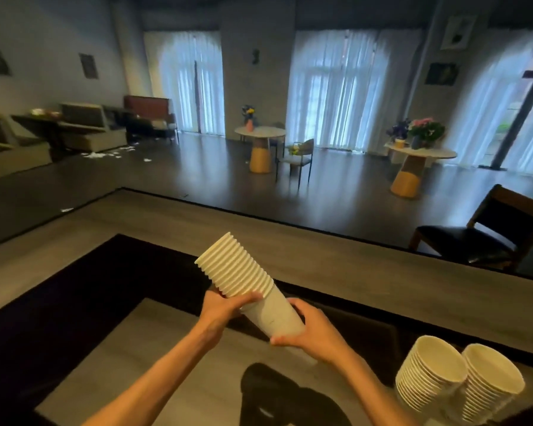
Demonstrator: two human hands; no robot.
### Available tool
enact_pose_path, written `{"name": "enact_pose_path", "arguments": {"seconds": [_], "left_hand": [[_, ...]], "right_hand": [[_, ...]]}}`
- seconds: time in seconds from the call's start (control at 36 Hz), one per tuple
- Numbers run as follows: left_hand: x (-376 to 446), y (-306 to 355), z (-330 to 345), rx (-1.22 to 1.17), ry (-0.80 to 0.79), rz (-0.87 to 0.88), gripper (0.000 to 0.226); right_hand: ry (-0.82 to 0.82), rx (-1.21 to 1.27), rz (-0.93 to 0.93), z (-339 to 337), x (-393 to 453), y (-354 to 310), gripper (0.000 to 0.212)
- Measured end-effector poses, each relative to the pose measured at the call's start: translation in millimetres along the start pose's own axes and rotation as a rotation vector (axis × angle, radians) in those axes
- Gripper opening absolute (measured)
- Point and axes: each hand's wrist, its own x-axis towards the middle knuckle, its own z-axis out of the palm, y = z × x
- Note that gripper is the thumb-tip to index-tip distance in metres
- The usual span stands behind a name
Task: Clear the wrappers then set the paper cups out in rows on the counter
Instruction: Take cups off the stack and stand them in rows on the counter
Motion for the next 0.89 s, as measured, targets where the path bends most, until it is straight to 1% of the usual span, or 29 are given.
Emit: {"name": "enact_pose_path", "arguments": {"seconds": [0.06,0.14,0.19,0.25,0.33,0.44,0.47,0.56,0.64,0.67,0.78,0.89], "left_hand": [[6,8,-21,-0.015,0.052,0.02,0.121],[20,25,-71,-0.007,0.14,0.075,0.108],[32,39,-105,0.011,0.187,0.126,0.094],[43,55,-140,0.018,0.235,0.166,0.09],[63,79,-186,0.022,0.301,0.198,0.087],[86,110,-232,-0.021,0.344,0.165,0.062],[92,118,-242,-0.039,0.359,0.149,0.06],[111,138,-265,-0.099,0.406,0.126,0.062],[129,155,-281,-0.172,0.459,0.133,0.041],[137,160,-288,-0.196,0.492,0.149,0.038],[153,175,-318,-0.315,0.583,0.162,0.049],[167,188,-355,-0.416,0.659,0.179,0.077]], "right_hand": [[0.002,-0.026,-0.043,10,15,-18,0.084],[0.008,-0.072,-0.106,41,52,-54,0.087],[0.012,-0.094,-0.126,62,78,-82,0.093],[0.019,-0.112,-0.159,82,103,-111,0.096],[0.011,-0.119,-0.22,103,136,-157,0.088],[0.047,-0.184,-0.316,121,178,-206,0.083],[0.064,-0.21,-0.343,125,188,-217,0.081],[0.131,-0.278,-0.434,129,215,-249,0.076],[0.215,-0.298,-0.524,133,243,-275,0.071],[0.243,-0.306,-0.554,135,254,-283,0.07],[0.316,-0.31,-0.617,147,293,-301,0.069],[0.352,-0.267,-0.616,158,331,-308,0.072]]}}
